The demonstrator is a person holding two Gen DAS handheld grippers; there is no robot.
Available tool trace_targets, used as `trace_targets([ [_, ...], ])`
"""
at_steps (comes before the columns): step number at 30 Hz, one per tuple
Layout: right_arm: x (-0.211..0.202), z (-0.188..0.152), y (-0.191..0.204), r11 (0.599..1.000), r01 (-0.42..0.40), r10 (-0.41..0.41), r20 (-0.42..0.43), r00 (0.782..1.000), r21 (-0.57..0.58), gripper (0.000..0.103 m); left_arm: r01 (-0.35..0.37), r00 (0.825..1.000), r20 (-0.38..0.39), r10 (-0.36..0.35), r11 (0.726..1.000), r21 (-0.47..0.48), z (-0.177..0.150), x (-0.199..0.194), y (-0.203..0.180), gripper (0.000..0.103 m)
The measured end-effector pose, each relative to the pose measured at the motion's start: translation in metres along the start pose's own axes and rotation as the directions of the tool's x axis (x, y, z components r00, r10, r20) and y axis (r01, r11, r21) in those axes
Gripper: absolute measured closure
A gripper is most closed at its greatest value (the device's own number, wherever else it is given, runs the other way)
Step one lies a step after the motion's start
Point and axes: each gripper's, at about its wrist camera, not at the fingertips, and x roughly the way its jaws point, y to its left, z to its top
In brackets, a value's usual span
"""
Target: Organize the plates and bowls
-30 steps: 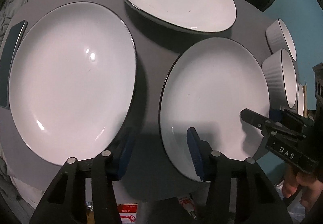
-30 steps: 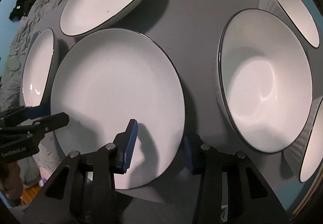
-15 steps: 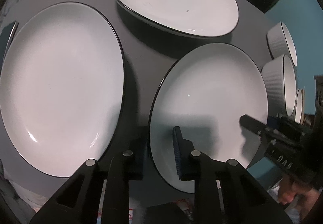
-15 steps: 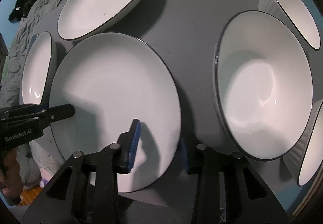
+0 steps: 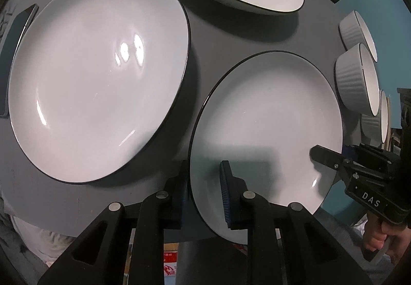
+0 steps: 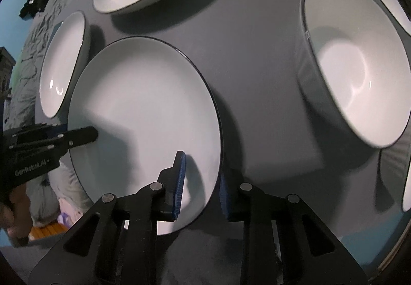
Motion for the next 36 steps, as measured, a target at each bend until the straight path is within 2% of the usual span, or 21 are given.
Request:
trace_targets([
  [8,-0.007,0.014,-0.016,0.999,-0.029,0.028,0.025,0.999,0.037,0.081,0.005,1.000,0.009,-0.005,1.000,-0.012,-0.001,-0.011,0.019,0.077],
  [11,-0.001,0.027,-0.009,0.999,-0.028,0.027,0.016,1.000,0.044,0.081,0.001,1.000,0.016,-0.001,1.000,-0.013,0.001,-0.010,0.020,0.076],
  [17,0.002,0.022,-0.003,0.998,-0.039,0.038,0.020,0.999,0.048,0.080,0.000,1.000,0.019,0.001,1.000,-0.016,-0.011,-0.020,0.015,0.076],
  [19,-0.002,0.012,-0.009,0.998,-0.033,0.032,0.021,0.999,0.047,0.080,-0.003,1.000,0.021,0.003,1.000,-0.023,-0.008,-0.017,0.005,0.076],
  [27,-0.004,0.019,-0.002,0.999,-0.029,0.029,0.016,0.999,0.042,0.082,0.009,1.000,-0.006,-0.009,0.999,-0.046,0.003,-0.021,0.006,0.076],
  [32,-0.010,0.023,-0.004,0.997,-0.045,0.045,0.015,0.999,0.058,0.083,0.019,1.000,-0.013,-0.019,0.999,-0.041,0.014,-0.036,0.007,0.076],
  [36,-0.021,0.031,-0.001,0.997,-0.046,0.045,0.025,0.999,0.054,0.083,0.020,1.000,0.011,-0.019,0.999,-0.042,0.026,-0.054,0.008,0.076],
])
